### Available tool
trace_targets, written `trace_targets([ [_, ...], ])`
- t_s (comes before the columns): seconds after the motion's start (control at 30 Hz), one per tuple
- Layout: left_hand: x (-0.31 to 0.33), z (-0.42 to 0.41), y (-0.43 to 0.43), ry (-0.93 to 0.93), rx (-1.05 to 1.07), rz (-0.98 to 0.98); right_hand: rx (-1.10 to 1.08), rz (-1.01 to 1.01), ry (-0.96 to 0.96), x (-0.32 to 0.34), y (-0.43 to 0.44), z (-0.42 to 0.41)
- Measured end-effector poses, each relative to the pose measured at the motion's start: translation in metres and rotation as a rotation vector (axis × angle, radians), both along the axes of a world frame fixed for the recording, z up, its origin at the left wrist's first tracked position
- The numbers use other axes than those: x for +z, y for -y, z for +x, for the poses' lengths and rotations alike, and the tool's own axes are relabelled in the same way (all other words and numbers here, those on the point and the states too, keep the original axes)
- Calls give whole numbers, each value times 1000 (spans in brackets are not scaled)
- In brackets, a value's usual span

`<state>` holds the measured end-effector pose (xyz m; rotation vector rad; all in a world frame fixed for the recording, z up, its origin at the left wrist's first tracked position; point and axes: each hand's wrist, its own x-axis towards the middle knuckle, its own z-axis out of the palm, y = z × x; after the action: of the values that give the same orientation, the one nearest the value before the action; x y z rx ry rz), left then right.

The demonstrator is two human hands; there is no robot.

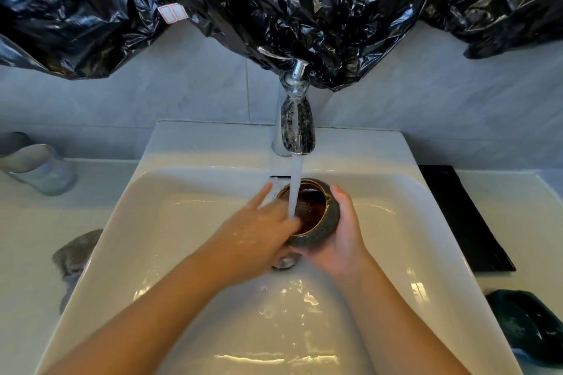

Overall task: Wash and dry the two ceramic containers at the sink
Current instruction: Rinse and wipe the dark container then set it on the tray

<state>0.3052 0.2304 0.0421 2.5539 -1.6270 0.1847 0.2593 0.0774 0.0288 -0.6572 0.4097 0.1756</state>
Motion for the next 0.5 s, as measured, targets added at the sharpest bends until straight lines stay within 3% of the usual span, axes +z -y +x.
trace_targets([
  [0.03, -1, 5, -3, 126, 8, 89, 19, -1, -8, 0, 1, 0],
  [0.1, -2, 8, -4, 202, -38, 191, 35, -15, -25, -1, -1, 0],
  [0.17, 3, 6, -3, 149, -109, 200, 32, -7, -33, -1, -5, 0],
  [0.33, 20, -13, 12, -562, 183, -172, -10, -22, -5, -8, -13, -2],
  [0.37, 19, -15, 14, -618, 205, -199, -4, -30, 1, -9, -13, -2],
  [0.43, 17, -11, 8, -441, 116, -70, 14, -44, 1, -11, -10, -1],
  [0.5, 12, 4, 1, -93, -21, 74, 41, -50, -4, -8, -9, 0],
])
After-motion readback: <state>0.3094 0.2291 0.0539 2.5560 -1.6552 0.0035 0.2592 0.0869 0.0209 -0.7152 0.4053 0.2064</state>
